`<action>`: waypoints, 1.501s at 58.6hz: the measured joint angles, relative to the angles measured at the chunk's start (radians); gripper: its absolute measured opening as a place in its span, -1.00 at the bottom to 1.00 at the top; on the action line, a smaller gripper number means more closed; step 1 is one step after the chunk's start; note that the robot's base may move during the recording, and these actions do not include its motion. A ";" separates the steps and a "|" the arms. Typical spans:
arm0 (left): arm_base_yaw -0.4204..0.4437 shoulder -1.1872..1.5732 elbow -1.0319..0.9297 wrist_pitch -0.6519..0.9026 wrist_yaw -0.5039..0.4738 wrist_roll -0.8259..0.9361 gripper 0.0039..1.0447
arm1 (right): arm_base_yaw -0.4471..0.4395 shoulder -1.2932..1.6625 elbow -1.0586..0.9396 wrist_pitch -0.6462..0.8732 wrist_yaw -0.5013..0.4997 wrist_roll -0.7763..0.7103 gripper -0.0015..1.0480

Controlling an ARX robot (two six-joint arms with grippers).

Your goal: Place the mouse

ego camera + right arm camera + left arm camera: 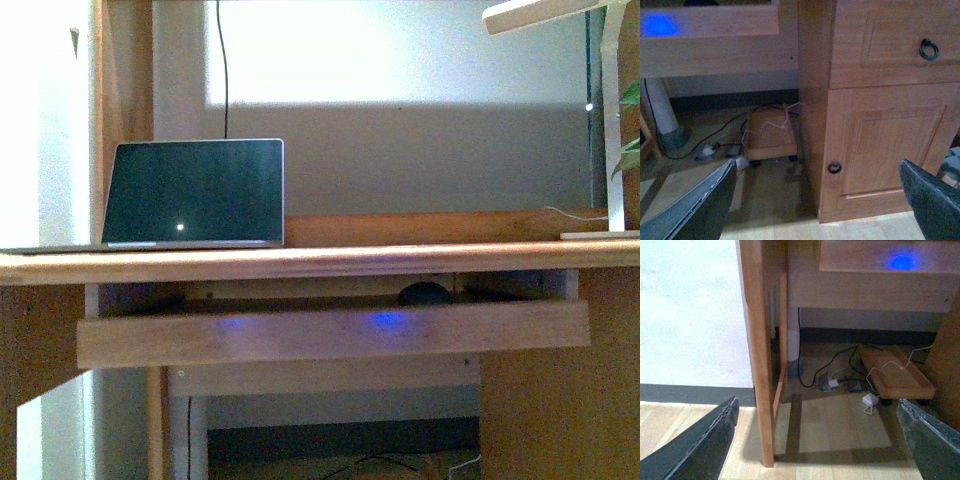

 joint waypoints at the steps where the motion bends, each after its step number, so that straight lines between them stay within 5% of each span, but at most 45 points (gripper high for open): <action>1: 0.000 0.000 0.000 0.000 0.000 0.000 0.86 | 0.000 0.000 0.000 0.000 0.000 0.000 0.86; 35: 0.000 0.000 0.000 0.000 0.001 0.000 0.86 | 0.000 0.000 0.000 0.000 0.000 0.000 0.86; 46: 0.085 0.248 0.061 -0.089 0.353 -0.071 0.86 | 0.000 0.000 0.000 0.000 0.000 0.000 0.86; 51: 0.146 0.446 0.092 0.021 0.426 0.050 0.86 | 0.000 0.000 0.000 0.000 0.000 0.000 0.86; 57: 0.158 0.709 0.119 0.219 0.399 0.279 0.86 | 0.000 0.000 0.000 0.000 0.000 0.000 0.86; 74: 0.157 1.598 0.317 0.948 0.333 1.208 0.86 | 0.000 0.000 0.000 0.000 0.000 0.000 0.86; 88: 0.159 1.958 0.555 1.095 0.394 1.556 0.86 | 0.000 0.000 0.000 0.000 0.000 0.000 0.86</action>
